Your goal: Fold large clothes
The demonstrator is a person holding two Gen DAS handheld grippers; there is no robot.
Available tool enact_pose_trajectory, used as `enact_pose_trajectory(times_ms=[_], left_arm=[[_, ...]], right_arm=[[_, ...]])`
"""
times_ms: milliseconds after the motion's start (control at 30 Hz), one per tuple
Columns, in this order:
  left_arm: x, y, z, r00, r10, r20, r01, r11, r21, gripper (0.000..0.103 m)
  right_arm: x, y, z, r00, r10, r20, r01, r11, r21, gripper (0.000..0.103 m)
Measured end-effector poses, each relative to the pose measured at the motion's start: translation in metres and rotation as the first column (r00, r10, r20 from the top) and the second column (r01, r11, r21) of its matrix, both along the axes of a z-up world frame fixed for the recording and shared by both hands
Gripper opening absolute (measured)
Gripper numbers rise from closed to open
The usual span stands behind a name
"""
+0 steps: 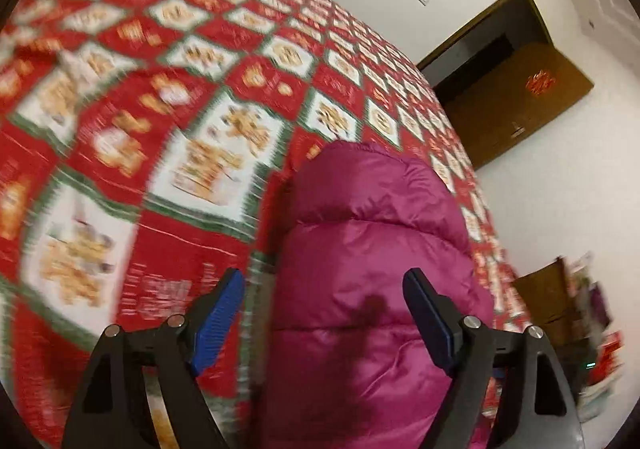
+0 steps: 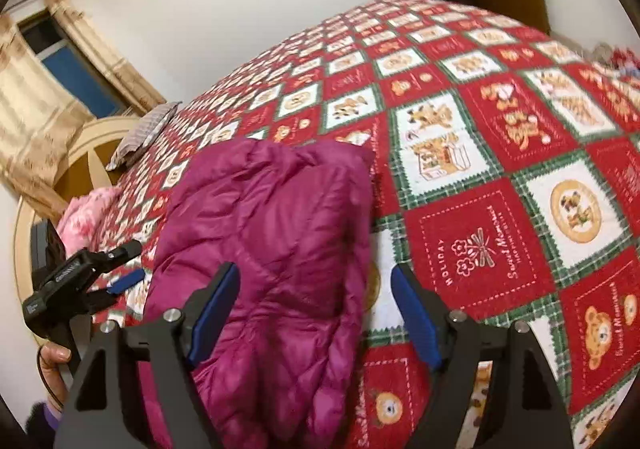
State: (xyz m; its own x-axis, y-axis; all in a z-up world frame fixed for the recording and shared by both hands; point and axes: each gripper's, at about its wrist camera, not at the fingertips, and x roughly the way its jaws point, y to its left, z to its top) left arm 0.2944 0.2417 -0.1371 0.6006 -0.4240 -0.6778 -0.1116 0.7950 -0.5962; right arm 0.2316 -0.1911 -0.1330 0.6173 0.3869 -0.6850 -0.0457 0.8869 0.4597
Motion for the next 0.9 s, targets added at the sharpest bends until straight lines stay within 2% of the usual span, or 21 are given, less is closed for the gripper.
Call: enact_pose_trajectory(times_ms=[67, 167, 267, 433, 667, 900], left_arm=[[0.007, -0.004, -0.01, 1.0, -0.019, -0.014, 0.019, 0.999, -0.028, 0.082], [0.009, -0.012, -0.017, 0.999, -0.037, -0.001, 0.037, 0.999, 0.008, 0.082], [0.007, -0.018, -0.021, 0.996, -0.082, 0.023, 0.082, 0.997, -0.009, 0.082], [0.005, -0.02, -0.022, 0.987, -0.152, 0.061, 0.154, 0.987, -0.037, 0.083], [-0.004, -0.014, -0.025, 0.968, -0.207, 0.142, 0.221, 0.971, -0.093, 0.083], [0.001, -0.017, -0.03, 0.961, -0.24, 0.138, 0.247, 0.968, -0.039, 0.085]], right_arm=[[0.007, 0.002, -0.006, 1.0, 0.011, -0.013, -0.011, 1.0, 0.003, 0.08], [0.015, 0.006, -0.014, 0.999, 0.047, -0.027, -0.047, 0.999, -0.004, 0.08], [0.023, 0.008, -0.021, 0.997, 0.063, -0.036, -0.063, 0.998, -0.003, 0.08], [0.027, 0.009, -0.031, 0.996, 0.078, -0.042, -0.078, 0.997, -0.003, 0.093], [0.028, 0.023, -0.033, 0.991, 0.13, -0.028, -0.132, 0.989, -0.074, 0.096], [0.034, 0.044, -0.037, 0.984, 0.177, -0.026, -0.179, 0.974, -0.14, 0.096]])
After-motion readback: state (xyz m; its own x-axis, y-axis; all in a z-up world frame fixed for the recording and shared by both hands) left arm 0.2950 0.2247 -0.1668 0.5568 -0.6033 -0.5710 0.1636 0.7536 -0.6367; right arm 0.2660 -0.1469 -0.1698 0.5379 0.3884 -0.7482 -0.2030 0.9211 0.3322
